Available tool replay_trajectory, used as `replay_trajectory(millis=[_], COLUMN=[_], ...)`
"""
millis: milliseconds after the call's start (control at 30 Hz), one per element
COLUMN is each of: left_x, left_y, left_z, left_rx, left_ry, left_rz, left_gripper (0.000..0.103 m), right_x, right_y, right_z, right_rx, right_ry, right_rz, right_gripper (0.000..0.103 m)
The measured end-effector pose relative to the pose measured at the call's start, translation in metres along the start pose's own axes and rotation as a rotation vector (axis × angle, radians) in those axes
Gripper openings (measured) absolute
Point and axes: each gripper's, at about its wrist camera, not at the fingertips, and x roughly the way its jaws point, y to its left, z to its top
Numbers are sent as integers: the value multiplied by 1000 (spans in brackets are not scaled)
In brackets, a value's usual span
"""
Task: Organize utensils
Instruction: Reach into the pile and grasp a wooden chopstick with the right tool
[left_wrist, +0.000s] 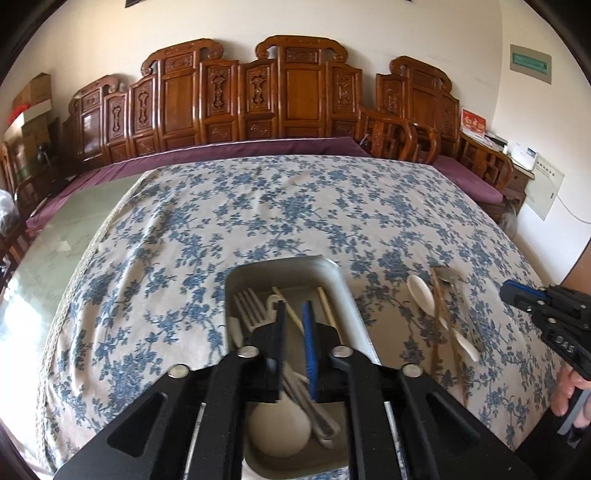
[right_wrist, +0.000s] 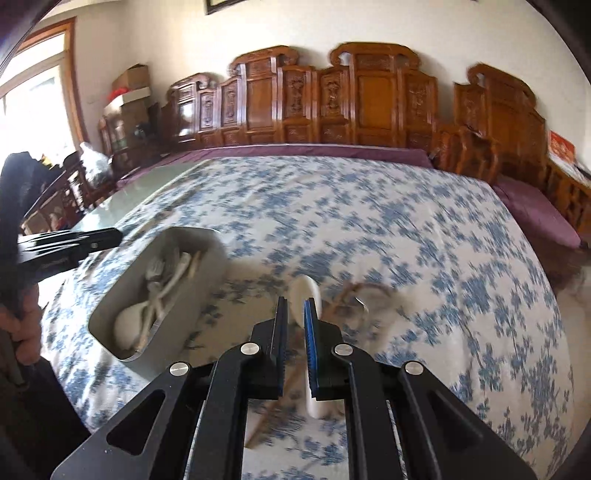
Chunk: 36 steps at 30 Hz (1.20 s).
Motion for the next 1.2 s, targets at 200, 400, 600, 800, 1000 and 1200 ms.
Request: replay_trajectory(millis=[200, 400, 600, 800, 1000, 1200], left_x=[3, 8, 12, 12, 13, 12], left_y=[-29, -57, -71, -73, -71, -73], left_z=[-5, -13, -19, -21, -20, -20], left_rx=[39, 99, 125, 124, 114, 120], left_ry=[8, 26, 42, 42, 44, 38], left_rz=[-36, -56, -59, -52, -51, -50], left_gripper=[35, 36, 36, 46, 46, 46], right_x=[10, 19, 34, 51, 65, 70], right_y=[-27, -37, -26, 0, 13, 21], right_z=[-17, -25, -29, -36, -44, -48], right_rx=[59, 77, 81, 30, 11, -4], right_ry=[34, 68, 106, 161, 210, 231], right_rz=[-16, -25, 15, 45, 24, -50], right_gripper=[12, 12, 12, 12, 20, 16])
